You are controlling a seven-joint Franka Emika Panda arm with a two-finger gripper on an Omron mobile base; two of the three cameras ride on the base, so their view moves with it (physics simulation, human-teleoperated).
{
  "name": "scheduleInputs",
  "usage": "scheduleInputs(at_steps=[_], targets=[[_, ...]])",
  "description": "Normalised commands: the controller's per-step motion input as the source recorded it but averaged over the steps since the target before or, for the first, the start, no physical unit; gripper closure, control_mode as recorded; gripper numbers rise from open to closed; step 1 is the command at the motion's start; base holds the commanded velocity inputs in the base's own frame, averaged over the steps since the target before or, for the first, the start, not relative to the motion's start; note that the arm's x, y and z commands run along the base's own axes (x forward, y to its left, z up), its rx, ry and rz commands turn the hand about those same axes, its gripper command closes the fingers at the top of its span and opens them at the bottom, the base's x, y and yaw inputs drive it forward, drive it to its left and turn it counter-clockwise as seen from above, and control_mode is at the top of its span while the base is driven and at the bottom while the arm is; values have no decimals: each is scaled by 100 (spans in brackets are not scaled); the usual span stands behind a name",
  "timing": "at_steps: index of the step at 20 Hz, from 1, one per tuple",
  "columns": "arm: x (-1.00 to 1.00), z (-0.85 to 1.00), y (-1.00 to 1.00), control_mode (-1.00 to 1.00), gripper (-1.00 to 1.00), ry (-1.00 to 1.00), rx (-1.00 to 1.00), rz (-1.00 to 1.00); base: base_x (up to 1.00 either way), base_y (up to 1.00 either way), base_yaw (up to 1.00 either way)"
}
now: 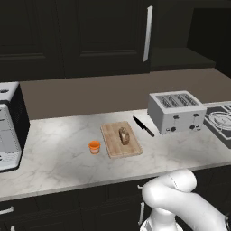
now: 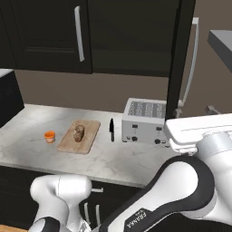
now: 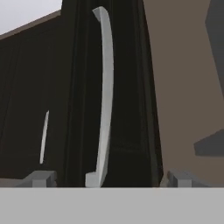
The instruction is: Pick the bread, place it on the cutting board, pick the jam, place it on the counter, and close the cabinet.
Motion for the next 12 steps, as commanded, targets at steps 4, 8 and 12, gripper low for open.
scheduleInputs(at_steps=[4, 8, 12], targets=[[31, -7, -13, -100, -100, 0, 0, 11, 0, 0, 0], [25, -3, -9, -100, -100, 0, 0, 10, 0, 0, 0], [15, 0, -19, -100, -100, 0, 0, 10, 0, 0, 0]])
